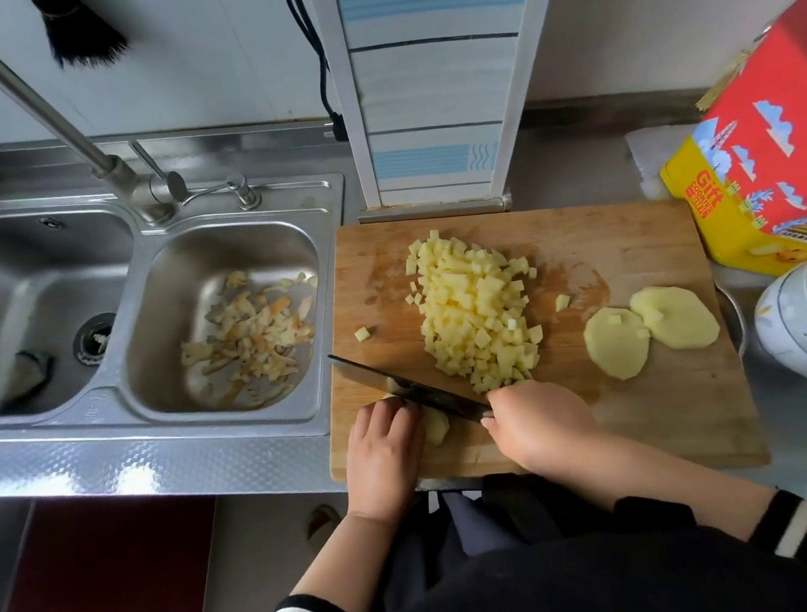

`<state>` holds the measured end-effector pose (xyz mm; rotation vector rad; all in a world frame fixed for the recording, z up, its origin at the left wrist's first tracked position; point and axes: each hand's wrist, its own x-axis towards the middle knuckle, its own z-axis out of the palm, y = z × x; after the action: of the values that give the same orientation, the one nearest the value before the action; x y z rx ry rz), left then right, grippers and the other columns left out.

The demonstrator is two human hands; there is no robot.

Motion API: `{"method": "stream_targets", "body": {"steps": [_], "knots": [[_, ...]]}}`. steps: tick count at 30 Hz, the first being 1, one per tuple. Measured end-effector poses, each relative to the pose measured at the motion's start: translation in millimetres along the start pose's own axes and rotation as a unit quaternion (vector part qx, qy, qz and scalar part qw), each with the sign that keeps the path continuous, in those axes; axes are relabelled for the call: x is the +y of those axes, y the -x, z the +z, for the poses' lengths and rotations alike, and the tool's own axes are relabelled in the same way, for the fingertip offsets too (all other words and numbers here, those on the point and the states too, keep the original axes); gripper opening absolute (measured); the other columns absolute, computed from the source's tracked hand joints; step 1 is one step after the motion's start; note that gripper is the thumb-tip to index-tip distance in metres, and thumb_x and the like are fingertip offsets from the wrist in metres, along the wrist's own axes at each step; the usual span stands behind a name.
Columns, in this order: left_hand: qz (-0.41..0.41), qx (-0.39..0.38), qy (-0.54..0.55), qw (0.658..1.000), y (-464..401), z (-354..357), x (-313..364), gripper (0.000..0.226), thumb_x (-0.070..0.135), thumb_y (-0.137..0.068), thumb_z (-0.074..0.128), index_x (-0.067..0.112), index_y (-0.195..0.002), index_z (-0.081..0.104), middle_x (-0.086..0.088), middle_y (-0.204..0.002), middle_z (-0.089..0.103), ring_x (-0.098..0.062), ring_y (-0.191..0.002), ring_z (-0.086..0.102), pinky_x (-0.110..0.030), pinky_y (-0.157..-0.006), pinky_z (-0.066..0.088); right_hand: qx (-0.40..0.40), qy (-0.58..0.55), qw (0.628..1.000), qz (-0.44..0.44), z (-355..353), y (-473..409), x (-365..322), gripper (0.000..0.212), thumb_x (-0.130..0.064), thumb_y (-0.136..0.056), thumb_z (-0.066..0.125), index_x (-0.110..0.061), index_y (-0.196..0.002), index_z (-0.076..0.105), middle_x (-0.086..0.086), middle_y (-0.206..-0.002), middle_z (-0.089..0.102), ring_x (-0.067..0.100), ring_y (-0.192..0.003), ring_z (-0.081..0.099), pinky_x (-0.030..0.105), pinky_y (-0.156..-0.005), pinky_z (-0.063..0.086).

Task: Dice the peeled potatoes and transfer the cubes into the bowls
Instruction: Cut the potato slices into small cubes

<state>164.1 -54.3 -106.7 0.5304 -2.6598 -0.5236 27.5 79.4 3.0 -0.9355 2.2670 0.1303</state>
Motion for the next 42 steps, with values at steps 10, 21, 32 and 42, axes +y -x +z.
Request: {"method": "stream_targets", "body": {"steps": [10, 21, 32, 42], "knots": [[0.051, -0.006, -0.01, 0.999, -4, -15, 0, 0.015, 0.016, -0.09, 0.062, 0.007, -0.078, 0.065, -0.006, -0.079, 0.06, -0.026, -0.07, 0.051, -0.036, -0.062, 0.045, 0.031, 0.001, 0.999, -0.03, -2, 17, 2, 0.031, -0.04, -0.104, 0.034, -0.019, -0.091, 0.053, -0.005, -0.07, 0.046, 0.021, -0.068, 0.05, 0.031, -0.058, 0.037], [0.049, -0.01, -0.003, 0.999, 3, -14, -4, 0.005, 0.012, -0.086, 0.068, 0.008, -0.086, 0.07, -0.006, -0.086, 0.063, -0.026, -0.075, 0.054, -0.04, -0.062, 0.05, 0.037, 0.024, 0.998, -0.045, -2, 28, -4, 0.027, -0.035, -0.104, 0.033, -0.02, -0.093, 0.052, -0.001, -0.077, 0.052, 0.025, -0.068, 0.051, 0.031, -0.051, 0.031], [0.048, 0.002, 0.01, 0.999, 5, -10, -4, 0.006, 0.01, -0.089, 0.065, 0.007, -0.086, 0.07, -0.007, -0.088, 0.063, -0.028, -0.076, 0.056, -0.041, -0.063, 0.05, 0.018, 0.02, 0.999, -0.027, 2, 17, -3, 0.02, -0.024, -0.103, 0.038, -0.017, -0.09, 0.051, -0.005, -0.067, 0.04, 0.02, -0.065, 0.046, 0.029, -0.048, 0.029], [0.048, 0.012, 0.026, 0.998, 6, -12, -5, 0.011, 0.015, -0.092, 0.064, 0.007, -0.087, 0.071, -0.005, -0.088, 0.064, -0.027, -0.076, 0.057, -0.04, -0.065, 0.05, -0.018, -0.018, 1.0, 0.003, 2, 7, -3, 0.026, -0.032, -0.103, 0.041, -0.015, -0.103, 0.061, -0.001, -0.085, 0.057, 0.022, -0.078, 0.057, 0.031, -0.064, 0.043]]}}
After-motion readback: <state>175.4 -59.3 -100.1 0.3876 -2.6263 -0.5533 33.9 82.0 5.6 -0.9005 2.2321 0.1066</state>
